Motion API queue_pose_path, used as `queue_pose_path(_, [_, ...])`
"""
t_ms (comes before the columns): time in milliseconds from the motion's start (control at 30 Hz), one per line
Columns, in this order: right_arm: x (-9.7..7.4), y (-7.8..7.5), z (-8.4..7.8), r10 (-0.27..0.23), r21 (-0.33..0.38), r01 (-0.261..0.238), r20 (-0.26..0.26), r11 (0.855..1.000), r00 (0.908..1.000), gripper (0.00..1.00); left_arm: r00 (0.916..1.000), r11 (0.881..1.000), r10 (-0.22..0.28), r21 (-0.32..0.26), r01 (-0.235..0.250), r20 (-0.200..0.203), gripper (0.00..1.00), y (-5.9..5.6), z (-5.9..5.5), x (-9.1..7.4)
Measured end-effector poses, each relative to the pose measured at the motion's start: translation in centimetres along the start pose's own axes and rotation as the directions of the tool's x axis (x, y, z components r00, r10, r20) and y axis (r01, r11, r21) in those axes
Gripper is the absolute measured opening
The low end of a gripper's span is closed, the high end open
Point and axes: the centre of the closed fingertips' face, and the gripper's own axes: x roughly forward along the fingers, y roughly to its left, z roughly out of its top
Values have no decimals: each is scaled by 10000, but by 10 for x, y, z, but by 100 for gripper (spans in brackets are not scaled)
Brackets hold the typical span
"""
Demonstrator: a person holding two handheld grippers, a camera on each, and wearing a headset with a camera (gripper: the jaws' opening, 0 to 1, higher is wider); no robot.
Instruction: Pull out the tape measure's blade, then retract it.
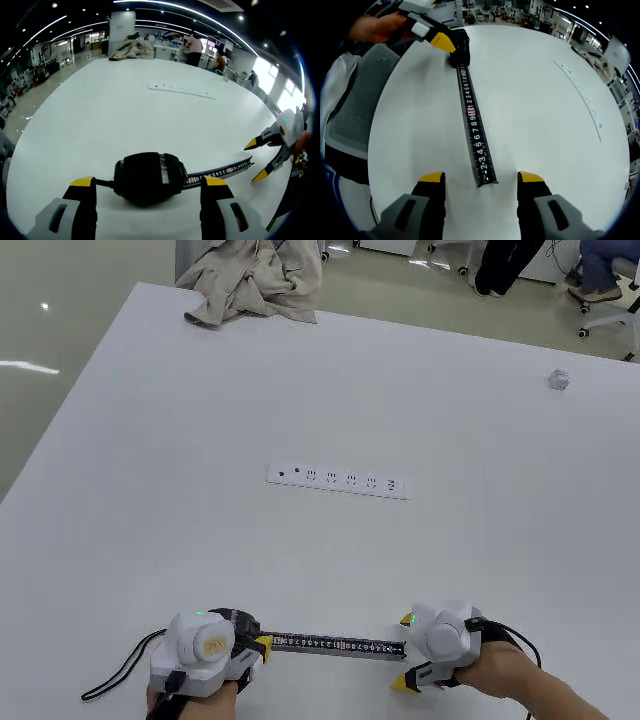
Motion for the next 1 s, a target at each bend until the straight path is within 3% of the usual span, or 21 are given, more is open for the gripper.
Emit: queue_pose_path(1000, [3, -10, -3, 187, -303, -196, -277, 9993, 9994, 35, 9998, 9990, 191, -398, -194, -78, 79, 3, -2, 11])
